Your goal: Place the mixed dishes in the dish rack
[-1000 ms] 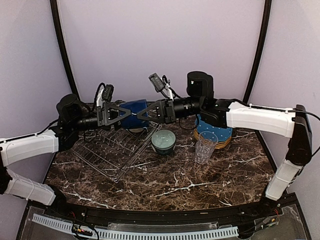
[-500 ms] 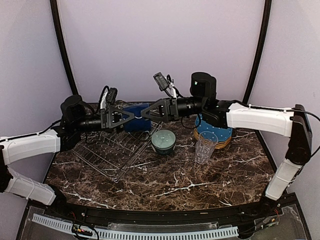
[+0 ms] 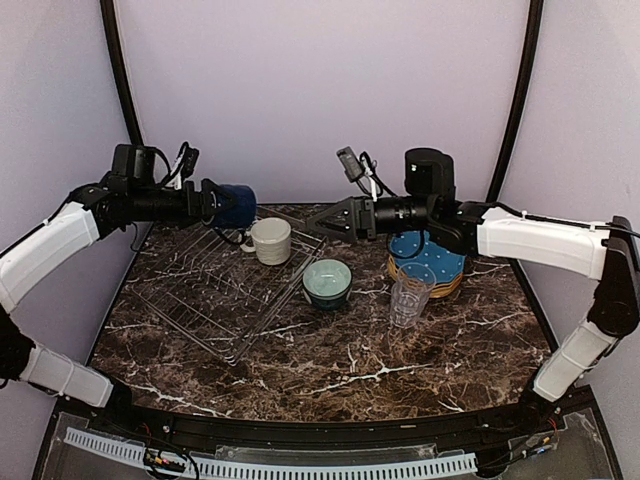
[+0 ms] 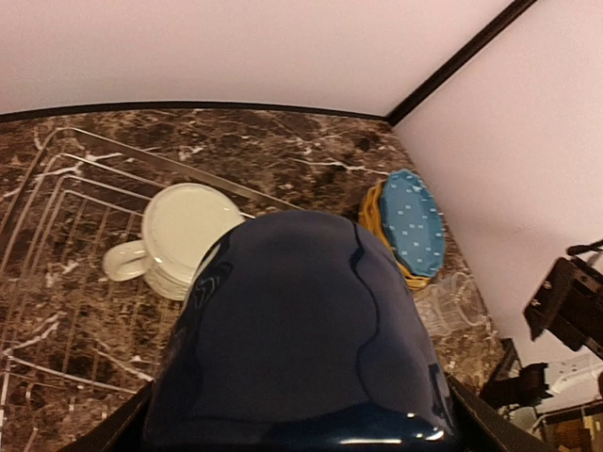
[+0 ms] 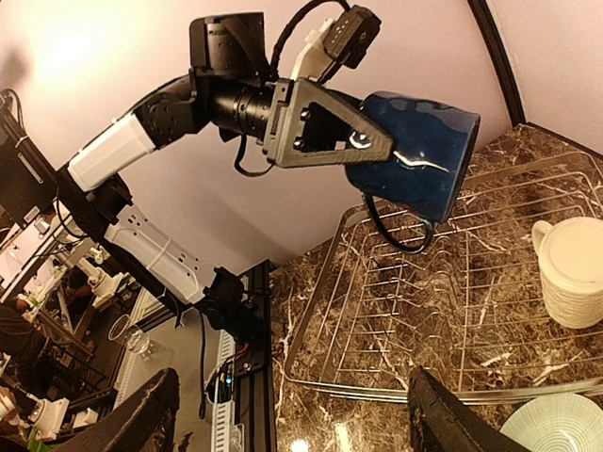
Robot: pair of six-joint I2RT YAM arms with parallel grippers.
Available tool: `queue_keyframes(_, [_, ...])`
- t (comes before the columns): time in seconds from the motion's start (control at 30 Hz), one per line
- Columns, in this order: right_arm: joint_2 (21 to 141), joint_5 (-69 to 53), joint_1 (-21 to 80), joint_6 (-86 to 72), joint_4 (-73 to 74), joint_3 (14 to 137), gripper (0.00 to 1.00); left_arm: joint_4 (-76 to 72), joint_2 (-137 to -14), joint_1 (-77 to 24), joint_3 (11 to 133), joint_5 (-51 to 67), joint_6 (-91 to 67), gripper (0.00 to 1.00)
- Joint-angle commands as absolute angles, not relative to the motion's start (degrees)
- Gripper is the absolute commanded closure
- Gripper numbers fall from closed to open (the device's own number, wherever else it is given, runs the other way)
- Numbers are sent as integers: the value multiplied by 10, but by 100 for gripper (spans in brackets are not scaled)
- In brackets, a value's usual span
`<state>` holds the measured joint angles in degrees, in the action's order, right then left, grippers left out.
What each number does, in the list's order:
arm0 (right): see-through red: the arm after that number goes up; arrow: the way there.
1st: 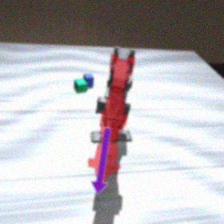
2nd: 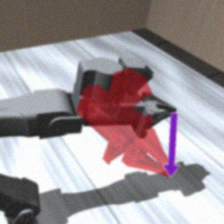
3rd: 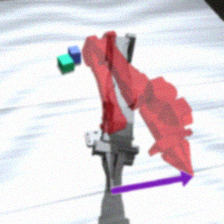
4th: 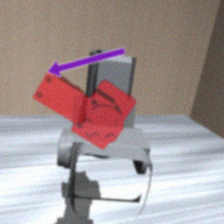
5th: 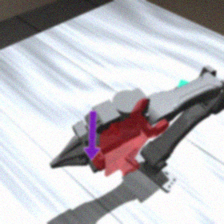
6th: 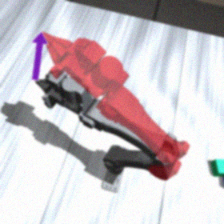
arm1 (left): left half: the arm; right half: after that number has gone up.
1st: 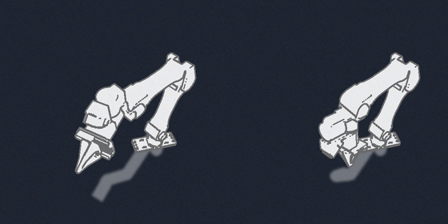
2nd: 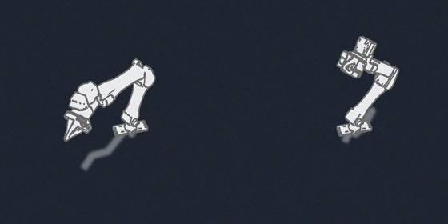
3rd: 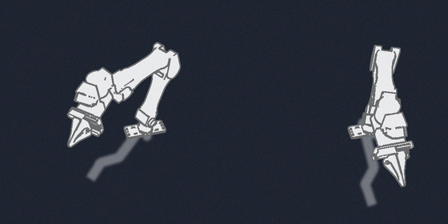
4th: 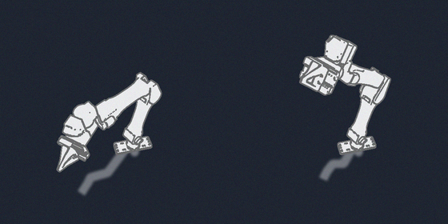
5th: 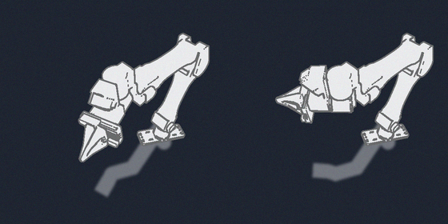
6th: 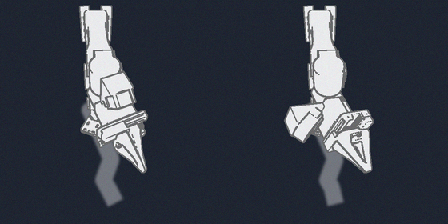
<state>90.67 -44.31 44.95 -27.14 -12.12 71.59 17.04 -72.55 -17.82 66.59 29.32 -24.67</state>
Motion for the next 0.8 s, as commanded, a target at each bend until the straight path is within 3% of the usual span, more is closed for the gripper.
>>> queue_keyframes(0.0, [897,-423,447,-252,-107,698,20,351,-790,-174,767,127,-123,99])
queue_keyframes(0.3, [887,-412,446,-235,-92,677,20,455,-967,-171,931,-30,-65,99])
queue_keyframes(0.77, [878,-416,438,-232,-93,648,20,516,-1166,-166,1107,-83,-65,99])
